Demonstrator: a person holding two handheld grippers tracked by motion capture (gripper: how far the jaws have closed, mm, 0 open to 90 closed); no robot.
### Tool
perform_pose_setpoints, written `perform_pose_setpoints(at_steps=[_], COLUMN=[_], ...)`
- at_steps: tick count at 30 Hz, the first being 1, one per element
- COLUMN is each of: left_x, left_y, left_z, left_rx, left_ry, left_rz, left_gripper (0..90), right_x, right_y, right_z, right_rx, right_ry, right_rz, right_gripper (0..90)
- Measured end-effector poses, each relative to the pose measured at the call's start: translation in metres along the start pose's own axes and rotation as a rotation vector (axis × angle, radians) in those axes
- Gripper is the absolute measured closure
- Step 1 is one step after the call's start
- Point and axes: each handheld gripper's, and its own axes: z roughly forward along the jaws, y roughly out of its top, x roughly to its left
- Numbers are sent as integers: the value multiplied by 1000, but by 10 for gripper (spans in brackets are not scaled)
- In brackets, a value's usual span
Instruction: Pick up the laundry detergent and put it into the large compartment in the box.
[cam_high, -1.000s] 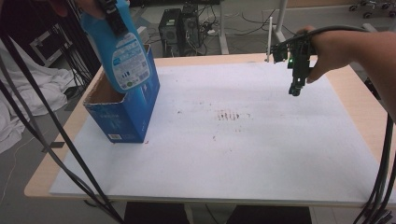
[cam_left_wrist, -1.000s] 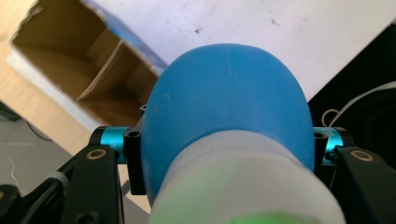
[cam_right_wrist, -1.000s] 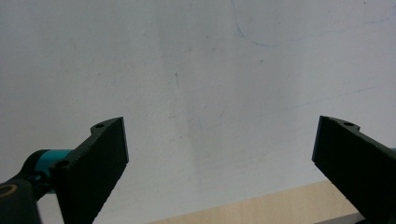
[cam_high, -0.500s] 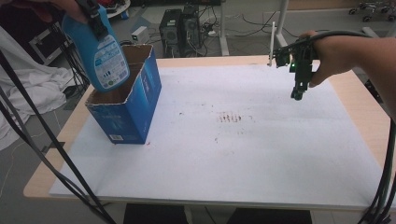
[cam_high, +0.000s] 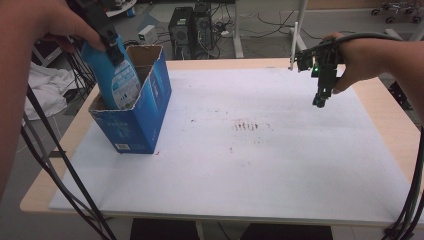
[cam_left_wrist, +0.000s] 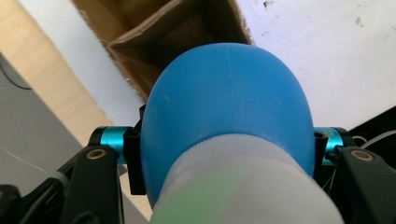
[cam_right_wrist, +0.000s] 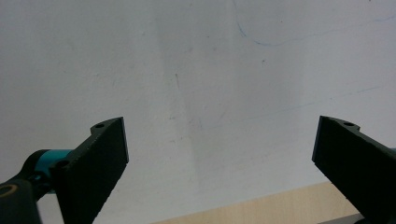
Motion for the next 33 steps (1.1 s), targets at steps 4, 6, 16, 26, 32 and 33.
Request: perform_pose_setpoints(at_steps=[4, 6, 16, 26, 32, 33], left_x=[2, 2, 2, 0, 0, 0], left_y=[-1, -2, -3, -3, -3, -3], left_z=[25, 34, 67, 83, 91, 93], left_rx=[7, 15, 28, 46, 77, 86], left_ry=[-20, -25, -14, -7, 0, 4], left_rz=[4, 12, 91, 177, 229, 239], left_gripper=[386, 386, 386, 385, 385, 385], right_x=[0, 0, 1, 0, 0, 0], right_y=[2, 2, 3, 5, 8, 9], right_z=[1, 2, 3, 6, 8, 9], right_rx=[3, 0, -5, 0, 2, 2], right_ry=[-2, 0, 2, 3, 6, 7], right_rz=[-4, -5, 3, -4, -13, -9], right_gripper=[26, 26, 26, 26, 26, 26])
